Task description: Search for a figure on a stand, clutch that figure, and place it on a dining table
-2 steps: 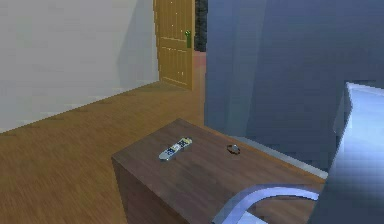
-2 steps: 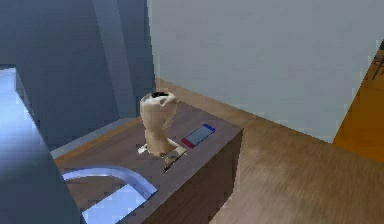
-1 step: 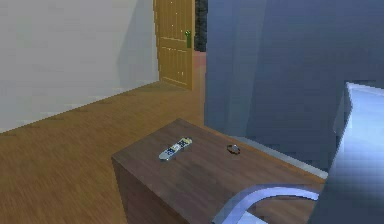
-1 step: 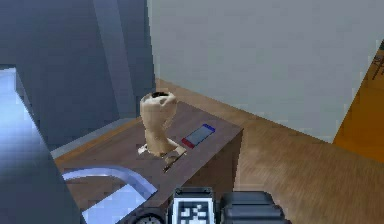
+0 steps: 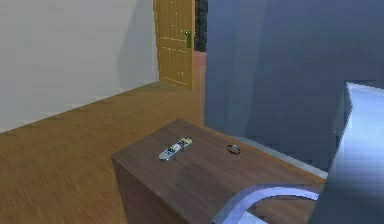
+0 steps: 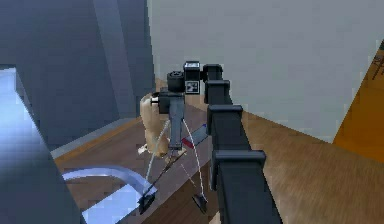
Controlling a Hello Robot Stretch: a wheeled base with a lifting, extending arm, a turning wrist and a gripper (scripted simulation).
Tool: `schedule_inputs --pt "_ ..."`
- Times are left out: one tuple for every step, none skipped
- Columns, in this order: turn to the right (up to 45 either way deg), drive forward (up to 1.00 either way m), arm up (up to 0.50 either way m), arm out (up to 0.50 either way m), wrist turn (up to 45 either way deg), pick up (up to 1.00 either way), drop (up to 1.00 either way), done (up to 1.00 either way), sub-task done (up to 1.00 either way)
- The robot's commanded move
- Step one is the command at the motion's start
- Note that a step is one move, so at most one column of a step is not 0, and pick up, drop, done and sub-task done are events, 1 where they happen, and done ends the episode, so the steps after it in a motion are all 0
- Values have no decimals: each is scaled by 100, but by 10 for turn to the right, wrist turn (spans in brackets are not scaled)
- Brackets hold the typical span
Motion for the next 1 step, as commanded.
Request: schedule_inputs --pt "0 0 0 0 450 0 0 0 0"
